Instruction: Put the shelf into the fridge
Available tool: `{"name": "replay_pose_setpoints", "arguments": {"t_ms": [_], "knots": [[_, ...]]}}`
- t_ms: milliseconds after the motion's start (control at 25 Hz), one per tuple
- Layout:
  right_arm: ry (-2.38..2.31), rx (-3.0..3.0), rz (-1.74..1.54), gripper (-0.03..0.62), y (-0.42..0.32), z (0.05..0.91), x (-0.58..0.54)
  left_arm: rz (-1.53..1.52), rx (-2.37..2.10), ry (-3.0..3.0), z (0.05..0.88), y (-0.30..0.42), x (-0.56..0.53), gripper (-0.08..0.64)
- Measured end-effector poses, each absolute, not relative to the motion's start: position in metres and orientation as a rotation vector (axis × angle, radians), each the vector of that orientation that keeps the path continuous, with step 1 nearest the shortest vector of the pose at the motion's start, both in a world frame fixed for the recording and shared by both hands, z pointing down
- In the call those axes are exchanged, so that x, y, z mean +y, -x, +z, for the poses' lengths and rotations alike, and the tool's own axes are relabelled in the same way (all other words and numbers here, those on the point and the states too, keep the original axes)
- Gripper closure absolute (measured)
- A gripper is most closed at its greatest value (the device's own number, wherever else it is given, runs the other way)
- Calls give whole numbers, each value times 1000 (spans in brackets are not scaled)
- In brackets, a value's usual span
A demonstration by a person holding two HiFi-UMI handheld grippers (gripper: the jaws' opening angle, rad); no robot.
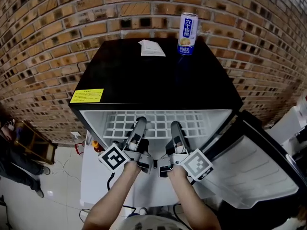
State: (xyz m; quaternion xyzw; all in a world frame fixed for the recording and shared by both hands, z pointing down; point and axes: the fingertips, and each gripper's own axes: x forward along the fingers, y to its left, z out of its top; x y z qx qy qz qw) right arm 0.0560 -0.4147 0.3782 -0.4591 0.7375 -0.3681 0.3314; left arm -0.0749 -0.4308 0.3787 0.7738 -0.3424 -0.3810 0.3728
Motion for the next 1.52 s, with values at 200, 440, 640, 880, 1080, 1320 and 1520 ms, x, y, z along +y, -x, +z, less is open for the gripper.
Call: {"name": "replay_pose_setpoints", "arguments": {"t_ms": [200,440,640,880,1080,1320,1520], "knots": [[1193,1850,-1046,485,-56,386,-422,-984,-875,-1971,380,74,-441,402],[1171,1958,-927,478,-55,374,-425,-1002,-853,-1972,379,74,-441,394],[1171,1963,-910,467,-58,375,-418,-1000,-871,-1992,380,73,-432,385],[1221,2022,-867,494,-58,379,-388,-932,-947,-2043,392,74,-397,390],[1189,2069,-845,541,-47,381,-359,-880,-1018,-2140,386,75,-366,442],[1195,2160,-753,559,-34,375,-325,-822,-1072,-2240,377,71,-330,507],[1279,2348,-470,577,-19,356,-299,-719,-1190,-2399,361,67,-301,560]]}}
